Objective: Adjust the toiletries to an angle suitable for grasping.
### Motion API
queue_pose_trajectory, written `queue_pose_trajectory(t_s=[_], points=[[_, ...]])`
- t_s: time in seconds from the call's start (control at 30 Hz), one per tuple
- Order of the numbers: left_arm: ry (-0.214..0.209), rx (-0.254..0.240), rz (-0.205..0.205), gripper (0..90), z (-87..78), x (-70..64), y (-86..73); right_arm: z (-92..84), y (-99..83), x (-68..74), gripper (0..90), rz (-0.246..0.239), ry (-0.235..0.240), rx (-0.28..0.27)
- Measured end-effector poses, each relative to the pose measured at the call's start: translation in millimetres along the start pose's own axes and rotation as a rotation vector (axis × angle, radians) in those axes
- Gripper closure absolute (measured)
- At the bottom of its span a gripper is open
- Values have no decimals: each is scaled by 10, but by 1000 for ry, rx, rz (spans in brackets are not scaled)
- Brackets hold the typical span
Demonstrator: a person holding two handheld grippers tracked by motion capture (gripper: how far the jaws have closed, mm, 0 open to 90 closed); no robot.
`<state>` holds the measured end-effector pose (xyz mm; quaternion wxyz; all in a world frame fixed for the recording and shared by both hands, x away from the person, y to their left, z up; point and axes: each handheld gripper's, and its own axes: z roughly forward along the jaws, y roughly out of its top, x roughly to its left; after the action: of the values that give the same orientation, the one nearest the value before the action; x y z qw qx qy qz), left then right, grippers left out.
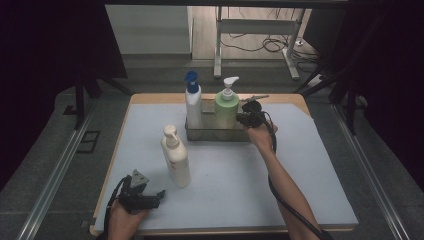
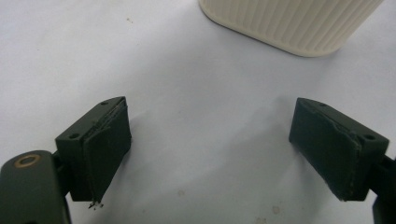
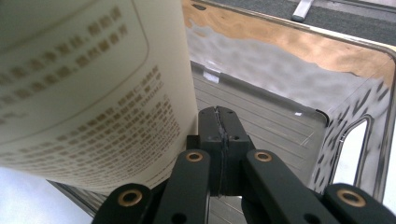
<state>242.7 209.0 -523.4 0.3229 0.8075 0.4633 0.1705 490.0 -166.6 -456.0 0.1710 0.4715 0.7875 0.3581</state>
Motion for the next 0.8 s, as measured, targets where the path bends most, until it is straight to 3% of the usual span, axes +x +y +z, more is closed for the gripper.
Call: queue_pose_trajectory(t_s=[0.8], points=[[0, 0, 0, 127, 0, 0, 0, 112, 50, 187, 895, -30, 37, 15]])
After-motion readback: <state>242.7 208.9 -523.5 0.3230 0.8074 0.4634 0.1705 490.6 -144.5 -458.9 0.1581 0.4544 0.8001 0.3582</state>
